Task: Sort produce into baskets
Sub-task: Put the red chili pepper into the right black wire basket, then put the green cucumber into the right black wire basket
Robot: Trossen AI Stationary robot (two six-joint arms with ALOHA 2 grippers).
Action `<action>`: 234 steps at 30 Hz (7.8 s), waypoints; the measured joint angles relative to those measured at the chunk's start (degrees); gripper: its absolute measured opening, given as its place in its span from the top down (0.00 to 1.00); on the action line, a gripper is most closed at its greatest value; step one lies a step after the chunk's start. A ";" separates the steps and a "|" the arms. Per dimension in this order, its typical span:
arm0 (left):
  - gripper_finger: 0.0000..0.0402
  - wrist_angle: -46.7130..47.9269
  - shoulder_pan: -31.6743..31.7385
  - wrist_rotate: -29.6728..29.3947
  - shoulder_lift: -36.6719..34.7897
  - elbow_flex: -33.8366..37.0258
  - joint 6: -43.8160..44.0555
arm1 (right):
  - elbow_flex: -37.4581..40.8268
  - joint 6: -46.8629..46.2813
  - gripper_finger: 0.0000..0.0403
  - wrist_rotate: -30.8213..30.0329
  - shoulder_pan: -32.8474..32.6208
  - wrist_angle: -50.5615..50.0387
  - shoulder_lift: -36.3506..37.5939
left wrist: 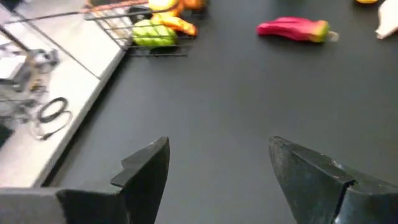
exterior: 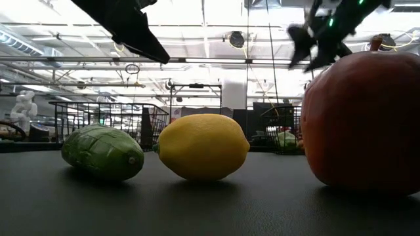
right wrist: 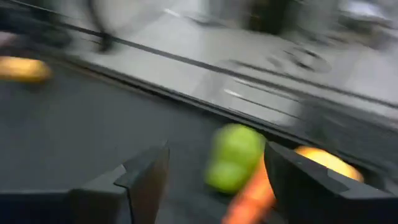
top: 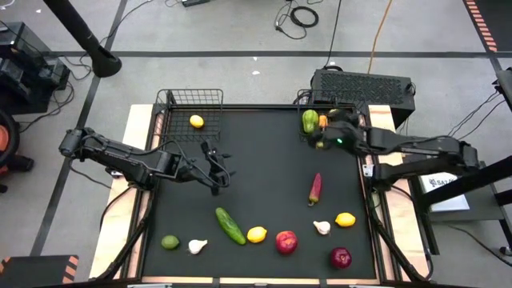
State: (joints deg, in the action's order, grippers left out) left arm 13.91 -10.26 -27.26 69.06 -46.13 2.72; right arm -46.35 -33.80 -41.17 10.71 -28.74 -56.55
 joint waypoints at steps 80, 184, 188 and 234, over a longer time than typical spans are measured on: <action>0.30 -2.58 -2.89 5.98 0.02 0.00 -3.19 | -0.04 -53.37 0.63 19.06 -31.40 -17.84 -35.87; 0.30 -3.50 -4.35 4.26 0.00 0.02 -0.87 | -9.62 4.33 0.39 5.11 -21.63 -1.85 -6.94; 0.30 -2.81 -6.39 4.33 0.00 0.02 0.31 | -9.62 2.50 0.39 5.03 -26.52 -0.62 -11.69; 0.20 0.73 -20.83 17.71 20.48 0.02 1.22 | -9.57 11.52 0.39 15.81 -31.44 20.56 -28.94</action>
State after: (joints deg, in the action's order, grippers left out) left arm 14.65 -31.09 -9.55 89.54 -46.11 3.95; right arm -55.92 -22.28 -25.36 -20.73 -8.18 -85.49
